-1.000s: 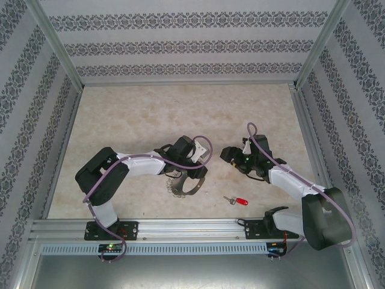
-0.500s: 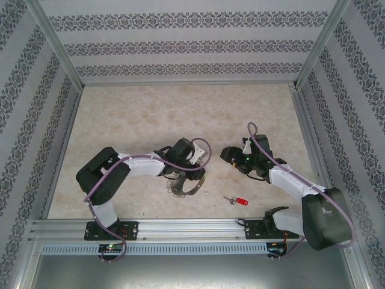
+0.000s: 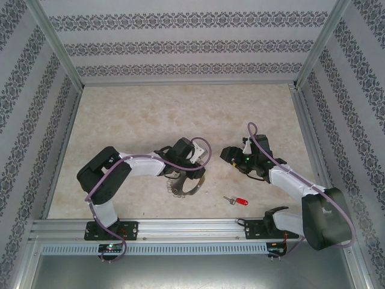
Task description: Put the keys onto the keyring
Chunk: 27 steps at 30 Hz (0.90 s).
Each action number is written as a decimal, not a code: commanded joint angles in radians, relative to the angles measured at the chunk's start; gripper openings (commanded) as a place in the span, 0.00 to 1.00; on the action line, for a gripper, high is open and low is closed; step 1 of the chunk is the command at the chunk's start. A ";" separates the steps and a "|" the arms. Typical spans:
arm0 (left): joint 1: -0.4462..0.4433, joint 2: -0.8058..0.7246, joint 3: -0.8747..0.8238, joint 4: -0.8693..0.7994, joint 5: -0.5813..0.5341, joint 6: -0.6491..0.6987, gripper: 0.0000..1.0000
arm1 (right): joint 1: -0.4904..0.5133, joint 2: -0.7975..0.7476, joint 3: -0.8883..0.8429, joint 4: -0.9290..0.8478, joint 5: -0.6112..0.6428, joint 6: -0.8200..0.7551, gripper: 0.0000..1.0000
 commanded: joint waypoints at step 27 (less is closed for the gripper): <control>0.010 0.040 0.027 0.066 0.008 0.006 0.33 | -0.007 0.009 0.000 -0.006 -0.011 -0.021 0.75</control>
